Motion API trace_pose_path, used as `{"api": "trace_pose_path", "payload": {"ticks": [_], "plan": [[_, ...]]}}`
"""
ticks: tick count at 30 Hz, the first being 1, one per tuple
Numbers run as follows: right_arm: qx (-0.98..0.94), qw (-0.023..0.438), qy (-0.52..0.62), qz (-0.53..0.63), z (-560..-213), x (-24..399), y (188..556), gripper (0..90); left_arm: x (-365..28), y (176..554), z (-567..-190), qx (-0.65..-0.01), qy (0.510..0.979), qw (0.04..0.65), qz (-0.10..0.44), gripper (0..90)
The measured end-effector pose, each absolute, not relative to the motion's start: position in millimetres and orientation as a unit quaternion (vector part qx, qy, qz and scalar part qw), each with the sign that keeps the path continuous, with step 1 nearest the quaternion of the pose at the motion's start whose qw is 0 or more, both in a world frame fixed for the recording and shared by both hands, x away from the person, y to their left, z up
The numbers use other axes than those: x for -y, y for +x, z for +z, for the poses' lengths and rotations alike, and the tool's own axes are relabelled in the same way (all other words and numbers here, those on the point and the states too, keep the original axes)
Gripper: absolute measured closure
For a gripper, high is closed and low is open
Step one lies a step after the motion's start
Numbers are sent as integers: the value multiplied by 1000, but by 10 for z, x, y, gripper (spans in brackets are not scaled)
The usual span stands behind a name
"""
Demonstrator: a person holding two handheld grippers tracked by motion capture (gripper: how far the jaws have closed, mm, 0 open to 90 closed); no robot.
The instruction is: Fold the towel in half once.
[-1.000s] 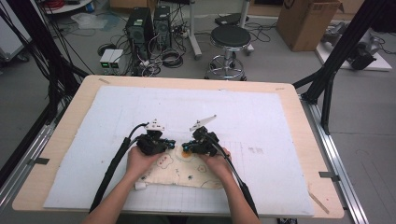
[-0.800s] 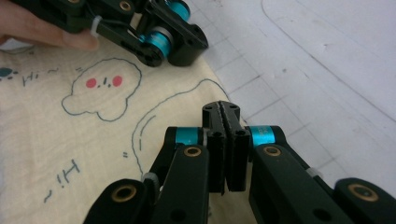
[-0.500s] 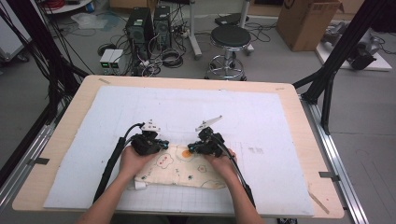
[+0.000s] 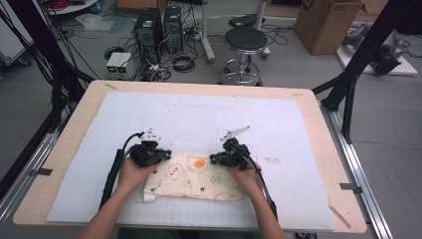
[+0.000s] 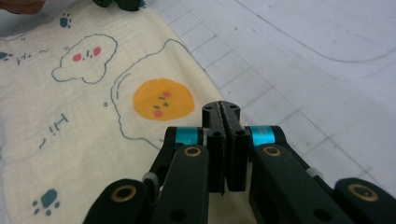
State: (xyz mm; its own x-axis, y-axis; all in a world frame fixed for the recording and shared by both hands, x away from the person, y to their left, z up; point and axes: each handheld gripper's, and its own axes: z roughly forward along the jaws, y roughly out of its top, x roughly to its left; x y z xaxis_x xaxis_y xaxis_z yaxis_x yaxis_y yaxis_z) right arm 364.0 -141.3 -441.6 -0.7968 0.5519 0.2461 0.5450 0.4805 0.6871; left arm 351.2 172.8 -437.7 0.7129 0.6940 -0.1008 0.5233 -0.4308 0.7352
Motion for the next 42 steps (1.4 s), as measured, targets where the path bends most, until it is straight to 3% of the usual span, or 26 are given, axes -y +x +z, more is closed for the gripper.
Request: {"api": "trace_pose_path", "payload": {"ticks": [42], "plan": [[-838, 24, 361, 408, -4442, 2089, 3482, 890, -1991, 3389, -4408, -372, 830, 398, 120, 895]]}}
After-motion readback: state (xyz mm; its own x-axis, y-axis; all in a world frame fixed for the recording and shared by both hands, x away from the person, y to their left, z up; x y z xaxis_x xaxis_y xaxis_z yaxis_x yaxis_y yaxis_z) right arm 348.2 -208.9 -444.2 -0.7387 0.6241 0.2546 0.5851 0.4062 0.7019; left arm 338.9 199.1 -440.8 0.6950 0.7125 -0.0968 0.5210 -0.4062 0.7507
